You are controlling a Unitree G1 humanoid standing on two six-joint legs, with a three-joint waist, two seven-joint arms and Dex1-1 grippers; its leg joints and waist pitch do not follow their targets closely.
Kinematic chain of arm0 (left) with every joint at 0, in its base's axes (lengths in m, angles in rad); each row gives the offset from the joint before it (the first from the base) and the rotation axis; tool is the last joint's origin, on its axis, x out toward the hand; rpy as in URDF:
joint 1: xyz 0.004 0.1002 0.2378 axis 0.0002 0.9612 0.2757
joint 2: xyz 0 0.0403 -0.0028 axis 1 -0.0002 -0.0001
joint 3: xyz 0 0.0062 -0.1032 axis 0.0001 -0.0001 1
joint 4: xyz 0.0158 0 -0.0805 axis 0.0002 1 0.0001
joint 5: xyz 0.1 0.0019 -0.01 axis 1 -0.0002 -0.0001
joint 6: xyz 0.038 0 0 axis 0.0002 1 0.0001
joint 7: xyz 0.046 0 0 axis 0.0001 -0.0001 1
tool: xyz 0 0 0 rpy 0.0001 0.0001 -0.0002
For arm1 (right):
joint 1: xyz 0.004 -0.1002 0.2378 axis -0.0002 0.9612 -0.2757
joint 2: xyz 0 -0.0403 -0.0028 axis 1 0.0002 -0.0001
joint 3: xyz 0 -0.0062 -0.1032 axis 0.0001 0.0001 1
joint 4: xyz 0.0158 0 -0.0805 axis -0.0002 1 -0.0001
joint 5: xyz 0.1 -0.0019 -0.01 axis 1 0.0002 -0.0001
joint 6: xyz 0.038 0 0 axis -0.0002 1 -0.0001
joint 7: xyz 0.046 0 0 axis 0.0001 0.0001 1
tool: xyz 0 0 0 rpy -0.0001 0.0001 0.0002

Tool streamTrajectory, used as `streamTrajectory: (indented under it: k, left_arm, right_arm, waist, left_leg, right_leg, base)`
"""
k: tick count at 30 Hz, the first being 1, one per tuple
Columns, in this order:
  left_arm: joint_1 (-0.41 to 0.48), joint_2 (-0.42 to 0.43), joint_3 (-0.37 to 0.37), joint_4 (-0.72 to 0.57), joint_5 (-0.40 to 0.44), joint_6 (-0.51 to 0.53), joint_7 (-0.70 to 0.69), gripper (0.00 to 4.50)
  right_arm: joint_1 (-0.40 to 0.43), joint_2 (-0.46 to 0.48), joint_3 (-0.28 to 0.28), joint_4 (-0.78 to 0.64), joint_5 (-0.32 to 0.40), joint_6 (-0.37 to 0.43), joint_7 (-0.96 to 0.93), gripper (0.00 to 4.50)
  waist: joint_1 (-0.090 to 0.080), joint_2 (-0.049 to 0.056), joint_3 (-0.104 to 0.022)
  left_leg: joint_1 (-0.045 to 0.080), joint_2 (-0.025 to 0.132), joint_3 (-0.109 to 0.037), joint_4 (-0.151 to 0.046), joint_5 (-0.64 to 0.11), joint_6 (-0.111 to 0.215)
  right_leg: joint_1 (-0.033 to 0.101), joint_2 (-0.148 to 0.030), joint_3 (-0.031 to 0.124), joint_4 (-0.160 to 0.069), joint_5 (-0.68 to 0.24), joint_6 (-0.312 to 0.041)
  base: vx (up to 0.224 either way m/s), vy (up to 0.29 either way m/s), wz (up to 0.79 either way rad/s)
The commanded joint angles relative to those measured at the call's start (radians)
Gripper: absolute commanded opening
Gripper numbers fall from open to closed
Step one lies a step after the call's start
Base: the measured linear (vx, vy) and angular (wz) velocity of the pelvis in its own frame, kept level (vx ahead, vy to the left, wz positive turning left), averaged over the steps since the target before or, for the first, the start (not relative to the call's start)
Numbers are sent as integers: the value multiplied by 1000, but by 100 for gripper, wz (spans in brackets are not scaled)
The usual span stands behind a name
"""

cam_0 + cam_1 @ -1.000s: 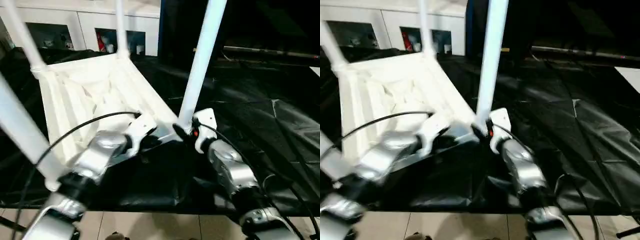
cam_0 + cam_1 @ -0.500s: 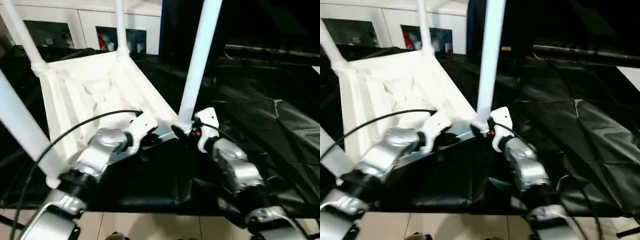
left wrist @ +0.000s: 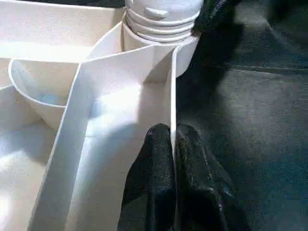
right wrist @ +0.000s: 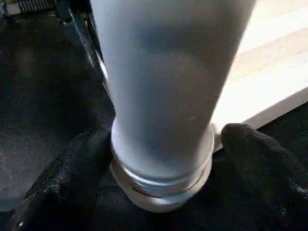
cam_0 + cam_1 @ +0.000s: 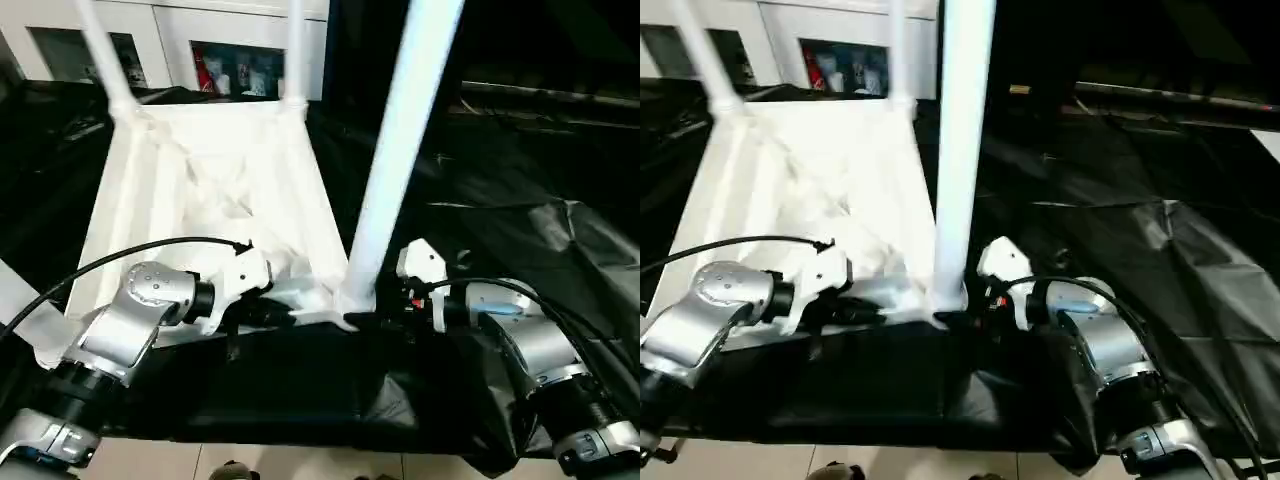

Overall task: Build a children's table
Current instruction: Rotate leg to tighten

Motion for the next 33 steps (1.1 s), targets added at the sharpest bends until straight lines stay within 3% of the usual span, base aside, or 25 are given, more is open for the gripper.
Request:
streamTrajectory:
  k: [1,3,5,9,12,20,22,23,24,26,27,28,30,31,33]
  left_arm:
    - [26,-14,-35,3,-25,3,-27,0]
    - [26,-16,-31,6,-24,3,-26,0]
    - [25,-21,-29,9,-20,2,-25,0]
    - [24,-27,-28,10,-16,7,-27,0]
    - [22,-29,-29,13,-16,7,-27,0]
    - [19,-47,-23,29,-1,6,1,0]
    - [6,-74,-23,67,40,-4,80,0]
    - [-1,-94,-22,89,60,-2,127,0]
    - [-9,-121,-17,112,73,3,178,0]
    - [-18,-170,-11,138,77,20,238,0]
    - [-36,-244,-9,180,88,36,329,0]
    - [-36,-244,-9,180,88,36,329,0]
    - [-76,-340,-17,250,121,50,442,0]
    - [-88,-360,-17,268,130,49,464,0]
    - [-112,-389,-26,293,145,50,481,0]
  right_arm:
    - [-16,-3,4,9,-12,0,4,378]
    - [-21,8,1,18,-16,2,-3,368]
    - [-25,15,-2,21,-12,5,-5,356]
    - [-25,18,-2,24,2,4,0,317]
    - [-23,19,-3,23,8,8,6,283]
    - [-11,42,-14,54,-5,-12,-35,275]
    - [-15,66,-29,95,-28,-33,-117,275]
    - [-19,84,-42,121,-40,-40,-176,275]
    - [-22,109,-60,145,-45,-38,-242,275]
    - [-24,153,-91,168,-37,-18,-334,274]
    - [-27,223,-132,194,-31,15,-479,274]
    - [-27,223,-132,194,-31,15,-479,274]
    - [-27,320,-169,199,-25,50,-647,274]
    - [-28,341,-166,199,-29,51,-668,274]
    - [-28,375,-134,193,-53,25,-679,274]
  waist:
    - [-2,-3,-58]
    - [-4,-5,-56]
    - [-4,-6,-58]
    - [-3,-3,-61]
    - [-3,-4,-61]
    - [-4,-4,-61]
    - [-6,-6,-57]
    - [-6,-4,-51]
    - [-7,-4,-46]
    - [-8,-8,-44]
    - [-10,-8,-45]
    - [-11,-8,-44]
    - [-12,-6,-47]
    - [-7,-3,-48]
    - [-5,-3,-51]
  left_leg:
    - [14,39,-14,-56,-134,68]
    - [16,40,-15,-58,-153,47]
    - [15,39,-15,-57,-146,44]
    - [16,38,-14,-53,-105,58]
    - [15,38,-13,-52,-108,63]
    - [15,37,-13,-52,-110,62]
    - [15,38,-14,-54,-141,51]
    - [18,38,-14,-59,-183,32]
    - [21,37,-18,-63,-233,10]
    - [28,38,-22,-67,-275,-16]
    - [28,36,-25,-69,-288,-22]
    - [26,36,-27,-71,-286,-24]
    - [31,36,-26,-70,-287,-22]
    - [36,34,-25,-69,-289,-21]
    - [33,33,-26,-69,-282,-11]
  right_leg:
    - [50,-65,51,-59,-104,-233]
    - [49,-66,52,-64,-154,-215]
    - [49,-66,53,-62,-148,-211]
    - [50,-63,53,-53,-69,-227]
    - [51,-64,53,-54,-71,-230]
    - [50,-63,52,-54,-82,-230]
    - [49,-65,53,-62,-132,-221]
    - [44,-68,53,-72,-208,-209]
    - [46,-71,53,-82,-313,-182]
    - [41,-72,53,-95,-421,-147]
    - [41,-75,54,-98,-465,-125]
    - [41,-74,54,-99,-477,-116]
    - [35,-73,56,-105,-481,-96]
    - [29,-71,57,-105,-474,-94]
    - [31,-72,58,-105,-463,-87]
  base:
    - [0,0,0]
    - [0,0,0]
    - [0,0,0]
    - [0,0,0]
    - [0,0,0]
    - [0,0,0]
    - [0,0,0]
    - [0,0,0]
    - [0,0,0]
    - [0,0,0]
    - [0,0,0]
    - [0,0,0]
    - [0,0,0]
    - [0,0,0]
    - [0,0,0]
